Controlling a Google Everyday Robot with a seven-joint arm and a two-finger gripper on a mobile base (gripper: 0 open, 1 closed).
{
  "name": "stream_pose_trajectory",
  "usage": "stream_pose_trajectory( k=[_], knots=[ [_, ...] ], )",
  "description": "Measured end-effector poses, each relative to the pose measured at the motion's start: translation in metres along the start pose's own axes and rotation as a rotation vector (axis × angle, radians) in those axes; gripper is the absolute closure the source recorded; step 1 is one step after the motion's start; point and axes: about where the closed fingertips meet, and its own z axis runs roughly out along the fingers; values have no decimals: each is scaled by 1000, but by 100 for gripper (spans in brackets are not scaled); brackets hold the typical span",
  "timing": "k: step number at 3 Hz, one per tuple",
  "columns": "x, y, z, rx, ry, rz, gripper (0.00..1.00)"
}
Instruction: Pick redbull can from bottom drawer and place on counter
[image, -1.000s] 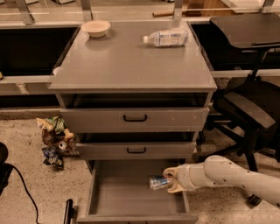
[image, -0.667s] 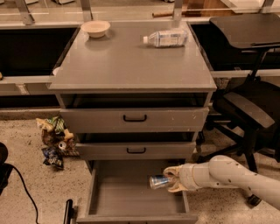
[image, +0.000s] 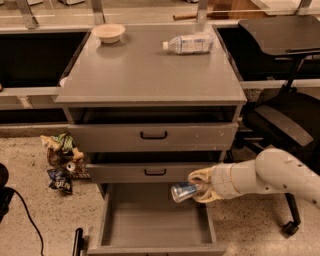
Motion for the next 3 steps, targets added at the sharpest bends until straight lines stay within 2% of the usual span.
stream_pose_trajectory(
  k=[1, 2, 3],
  knots=[
    [-45, -42, -56, 24, 74, -135, 100],
    [-45, -42, -56, 24, 74, -135, 100],
    [-49, -66, -69, 58, 71, -171, 100]
  ],
)
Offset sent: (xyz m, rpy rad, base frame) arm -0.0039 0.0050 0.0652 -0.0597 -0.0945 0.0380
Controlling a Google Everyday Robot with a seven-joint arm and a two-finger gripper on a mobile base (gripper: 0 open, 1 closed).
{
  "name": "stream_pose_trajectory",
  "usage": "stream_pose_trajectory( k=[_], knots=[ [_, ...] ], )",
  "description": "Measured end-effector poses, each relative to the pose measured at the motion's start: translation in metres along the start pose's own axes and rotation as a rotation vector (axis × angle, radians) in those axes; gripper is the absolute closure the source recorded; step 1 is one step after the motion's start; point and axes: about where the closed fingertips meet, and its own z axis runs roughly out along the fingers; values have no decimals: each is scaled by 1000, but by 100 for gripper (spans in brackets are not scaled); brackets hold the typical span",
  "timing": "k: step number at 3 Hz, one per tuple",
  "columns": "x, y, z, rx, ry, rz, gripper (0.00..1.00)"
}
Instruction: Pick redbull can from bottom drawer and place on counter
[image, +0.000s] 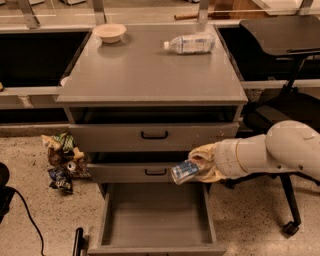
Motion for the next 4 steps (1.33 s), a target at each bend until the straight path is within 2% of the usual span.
stream_pose_trajectory(
  k=[1, 2, 3, 4],
  knots=[
    [1, -53, -25, 36, -8, -76, 100],
    [5, -119, -56, 61, 13, -148, 100],
    [6, -140, -67, 96, 20, -161, 100],
    [7, -149, -64, 104, 13, -165, 100]
  ],
)
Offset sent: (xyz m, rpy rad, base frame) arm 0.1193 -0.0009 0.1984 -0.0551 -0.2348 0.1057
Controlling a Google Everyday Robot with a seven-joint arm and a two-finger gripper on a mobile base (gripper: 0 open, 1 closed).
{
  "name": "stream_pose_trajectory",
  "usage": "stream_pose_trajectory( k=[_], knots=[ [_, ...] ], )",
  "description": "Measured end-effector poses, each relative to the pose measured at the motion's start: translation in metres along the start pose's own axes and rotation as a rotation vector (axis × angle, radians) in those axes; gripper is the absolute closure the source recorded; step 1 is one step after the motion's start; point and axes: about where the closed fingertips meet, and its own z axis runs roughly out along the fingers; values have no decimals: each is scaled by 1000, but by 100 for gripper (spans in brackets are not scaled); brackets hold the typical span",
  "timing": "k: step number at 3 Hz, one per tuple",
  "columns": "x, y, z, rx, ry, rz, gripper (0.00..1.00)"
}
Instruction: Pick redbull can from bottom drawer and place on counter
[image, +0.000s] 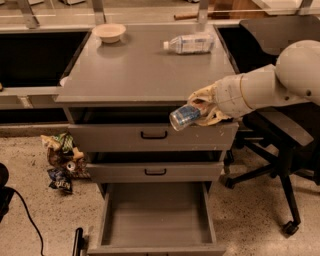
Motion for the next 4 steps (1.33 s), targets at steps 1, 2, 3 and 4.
stream_pose_trajectory(
  k=[1, 2, 3, 4],
  knots=[
    [15, -26, 14, 29, -57, 6, 100],
    [45, -94, 10, 126, -91, 42, 100],
    [63, -133, 2, 192, -82, 88, 100],
    [64, -140, -3, 207, -77, 86, 100]
  ],
)
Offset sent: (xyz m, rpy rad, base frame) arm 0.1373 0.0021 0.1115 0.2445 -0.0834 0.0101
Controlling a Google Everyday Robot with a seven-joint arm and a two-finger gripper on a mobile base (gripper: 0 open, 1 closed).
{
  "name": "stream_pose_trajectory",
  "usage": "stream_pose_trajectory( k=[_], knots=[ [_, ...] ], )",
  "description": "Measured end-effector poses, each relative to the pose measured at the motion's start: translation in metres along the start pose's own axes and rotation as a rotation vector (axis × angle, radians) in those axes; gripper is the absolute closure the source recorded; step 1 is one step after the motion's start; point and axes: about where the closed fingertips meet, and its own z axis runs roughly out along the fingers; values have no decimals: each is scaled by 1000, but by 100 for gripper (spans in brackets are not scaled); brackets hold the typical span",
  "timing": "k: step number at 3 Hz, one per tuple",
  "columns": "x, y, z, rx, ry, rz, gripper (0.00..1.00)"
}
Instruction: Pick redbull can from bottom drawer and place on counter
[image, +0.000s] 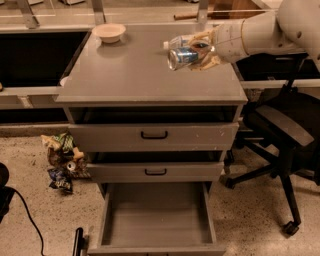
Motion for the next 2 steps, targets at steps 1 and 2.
stream_pose_trajectory(
  k=[1, 2],
  knots=[
    [2, 0, 7, -3, 12, 26, 100],
    [22, -16, 29, 41, 41, 127, 100]
  ],
)
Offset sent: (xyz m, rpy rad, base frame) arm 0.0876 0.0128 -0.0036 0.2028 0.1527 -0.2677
